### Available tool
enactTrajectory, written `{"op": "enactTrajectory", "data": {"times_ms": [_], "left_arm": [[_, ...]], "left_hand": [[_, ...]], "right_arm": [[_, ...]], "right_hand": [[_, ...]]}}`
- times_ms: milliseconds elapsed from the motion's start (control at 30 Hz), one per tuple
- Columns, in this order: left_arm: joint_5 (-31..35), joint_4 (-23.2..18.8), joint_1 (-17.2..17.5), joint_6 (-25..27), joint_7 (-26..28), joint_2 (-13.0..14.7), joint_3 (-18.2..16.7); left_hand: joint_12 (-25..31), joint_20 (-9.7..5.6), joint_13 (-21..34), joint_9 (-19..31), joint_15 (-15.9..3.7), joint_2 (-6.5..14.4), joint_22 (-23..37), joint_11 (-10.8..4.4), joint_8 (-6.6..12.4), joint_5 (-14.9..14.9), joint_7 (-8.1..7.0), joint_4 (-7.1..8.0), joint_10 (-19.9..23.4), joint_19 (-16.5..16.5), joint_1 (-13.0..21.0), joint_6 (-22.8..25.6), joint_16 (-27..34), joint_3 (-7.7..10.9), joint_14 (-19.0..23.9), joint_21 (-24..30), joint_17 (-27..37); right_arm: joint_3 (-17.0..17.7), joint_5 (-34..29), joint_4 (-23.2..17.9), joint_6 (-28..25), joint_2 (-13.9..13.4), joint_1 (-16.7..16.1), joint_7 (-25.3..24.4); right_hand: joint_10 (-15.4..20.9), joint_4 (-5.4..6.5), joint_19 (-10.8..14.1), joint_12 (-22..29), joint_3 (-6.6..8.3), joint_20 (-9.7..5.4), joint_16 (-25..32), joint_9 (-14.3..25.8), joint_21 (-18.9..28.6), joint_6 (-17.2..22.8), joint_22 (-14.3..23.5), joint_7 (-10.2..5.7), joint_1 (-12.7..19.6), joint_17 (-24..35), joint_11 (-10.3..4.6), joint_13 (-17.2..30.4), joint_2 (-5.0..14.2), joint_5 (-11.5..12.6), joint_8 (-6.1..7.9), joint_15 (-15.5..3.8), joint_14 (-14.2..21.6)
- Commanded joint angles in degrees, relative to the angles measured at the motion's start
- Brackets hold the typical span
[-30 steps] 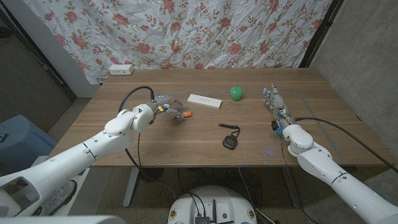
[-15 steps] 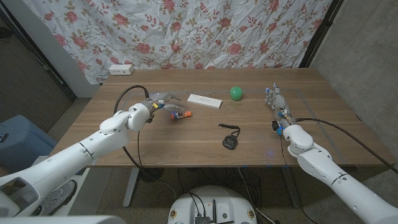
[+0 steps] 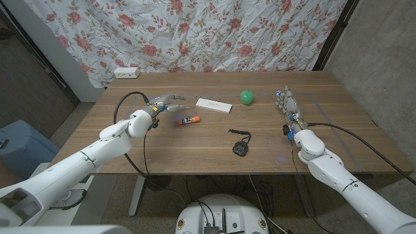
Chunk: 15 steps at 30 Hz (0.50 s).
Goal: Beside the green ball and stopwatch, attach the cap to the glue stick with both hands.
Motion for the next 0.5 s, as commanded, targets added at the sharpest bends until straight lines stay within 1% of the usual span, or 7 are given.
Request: {"op": "enactTrajectory", "data": {"times_ms": [33, 167, 267, 300, 500], "left_arm": [[-10.3, 5.7, 2.0, -4.8, 7.5, -3.7, -3.1], [-13.2, 6.9, 2.4, -5.9, 9.8, -5.2, -4.1], [-15.2, 8.7, 2.1, -8.0, 10.6, -6.2, -4.3], [-15.8, 8.8, 2.1, -7.8, 10.8, -6.4, -4.5], [-22.1, 12.7, 1.4, -12.3, 9.5, -8.4, -5.5]], "left_hand": [[0.5, -0.31, -0.1, 0.1, -1.51, 1.2, 0.2, 0.34, 0.45, -0.1, 0.56, 0.31, 0.1, 1.0, -0.3, 0.2, 0.3, 0.4, 0.5, 0.3, 0.2], [0.6, -0.55, -0.1, 0.0, -1.51, 1.7, 0.2, 0.27, 0.45, -0.1, 0.69, 0.41, 0.2, 1.3, -0.7, 0.1, 0.3, 0.56, 0.6, 0.4, 0.2], [0.6, -0.74, -0.1, 0.0, -1.55, 1.9, 0.2, 0.17, 0.48, -0.1, 0.82, 0.43, 0.3, 1.6, -1.0, 0.2, 0.3, 0.66, 0.8, 0.5, 0.2], [0.6, -0.76, -0.1, 0.0, -1.57, 2.0, 0.2, 0.1, 0.47, -0.1, 0.84, 0.44, 0.2, 1.7, -1.0, 0.2, 0.3, 0.69, 0.8, 0.5, 0.2], [0.6, -0.7, -0.1, 0.0, -1.51, 2.8, 0.1, 0.48, 0.28, 0.0, 0.99, 0.55, 0.0, 2.0, -1.5, -0.4, 0.2, 1.03, 0.5, 0.5, 0.2]], "right_arm": [[0.3, 3.3, 3.4, 2.9, 2.4, 1.9, 2.9], [0.1, 3.6, 3.9, 2.8, 2.4, 2.4, 3.5], [-0.1, 3.7, 4.4, 2.6, 2.6, 2.9, 3.8], [-0.2, 3.8, 4.5, 2.5, 2.6, 3.0, 3.9], [-0.7, 4.1, 4.1, 1.1, 2.8, 3.6, 3.8]], "right_hand": [[0.2, 0.15, 0.8, 0.4, 0.4, 0.13, 0.4, 0.1, 0.4, -0.3, 0.0, 0.08, -0.4, 0.1, 0.35, 0.2, 3.06, -0.1, 0.26, -0.16, 0.4], [0.2, 0.16, 0.8, 0.4, 0.42, 0.12, 0.3, 0.1, 0.4, -0.2, 0.0, 0.16, -0.4, 0.1, 0.37, 0.2, 3.05, -0.1, 0.29, -0.13, 0.4], [0.3, 0.17, 0.8, 0.4, 0.44, 0.16, 0.3, 0.1, 0.3, -0.2, 0.0, 0.22, -0.4, 0.1, 0.42, 0.2, 3.05, -0.1, 0.34, -0.18, 0.4], [0.3, 0.17, 0.8, 0.4, 0.45, 0.12, 0.3, 0.1, 0.3, -0.1, 0.0, 0.24, -0.4, 0.1, 0.4, 0.2, 3.05, -0.1, 0.36, -0.14, 0.5], [0.5, 0.19, 0.9, 0.5, 0.48, 0.18, 0.3, 0.1, 0.3, 0.1, 0.0, 0.29, -0.4, 0.1, 0.64, 0.2, 3.05, -0.1, 0.45, -0.13, 0.7]]}}
